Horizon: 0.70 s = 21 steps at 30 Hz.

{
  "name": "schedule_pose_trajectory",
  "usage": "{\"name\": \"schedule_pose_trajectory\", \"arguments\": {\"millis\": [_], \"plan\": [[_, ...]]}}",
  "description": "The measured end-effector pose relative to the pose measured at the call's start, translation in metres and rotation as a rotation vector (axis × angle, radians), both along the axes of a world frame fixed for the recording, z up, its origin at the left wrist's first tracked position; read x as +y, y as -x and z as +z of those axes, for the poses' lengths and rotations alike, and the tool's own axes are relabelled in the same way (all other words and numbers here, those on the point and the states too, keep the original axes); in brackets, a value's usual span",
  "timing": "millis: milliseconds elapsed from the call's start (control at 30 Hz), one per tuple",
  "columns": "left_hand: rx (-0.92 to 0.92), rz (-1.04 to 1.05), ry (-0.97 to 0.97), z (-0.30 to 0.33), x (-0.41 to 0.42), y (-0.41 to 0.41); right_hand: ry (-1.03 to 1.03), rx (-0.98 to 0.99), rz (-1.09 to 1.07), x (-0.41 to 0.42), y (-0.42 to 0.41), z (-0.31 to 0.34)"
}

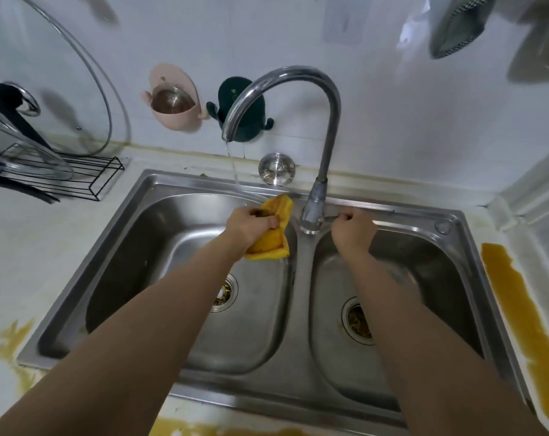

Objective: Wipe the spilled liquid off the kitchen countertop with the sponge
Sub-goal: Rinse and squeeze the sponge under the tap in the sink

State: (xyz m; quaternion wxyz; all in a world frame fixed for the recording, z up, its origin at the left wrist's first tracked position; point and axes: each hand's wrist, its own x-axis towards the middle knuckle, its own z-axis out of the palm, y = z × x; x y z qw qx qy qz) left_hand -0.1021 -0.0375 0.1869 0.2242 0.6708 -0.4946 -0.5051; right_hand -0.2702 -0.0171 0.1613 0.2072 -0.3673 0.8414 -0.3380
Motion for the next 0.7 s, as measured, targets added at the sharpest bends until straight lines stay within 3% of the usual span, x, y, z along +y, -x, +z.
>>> {"name": "schedule_pose_trajectory", "arguments": {"millis": [300, 367, 500, 700], "plan": [[-0.025, 0.082, 0.044, 0.003, 0.006, -0.012, -0.012, -0.048, 0.006, 0.013, -0.007, -0.009], [-0.04, 0.1, 0.038, 0.002, 0.006, -0.019, -0.125, -0.207, -0.016, 0.011, -0.022, -0.021], [-0.077, 0.093, 0.034, 0.0, 0.0, -0.037, -0.344, -0.652, 0.177, 0.016, -0.066, -0.031], [-0.202, -0.083, 0.021, -0.011, -0.016, -0.071, -0.227, -0.952, 0.233, -0.024, -0.116, -0.014]]}}
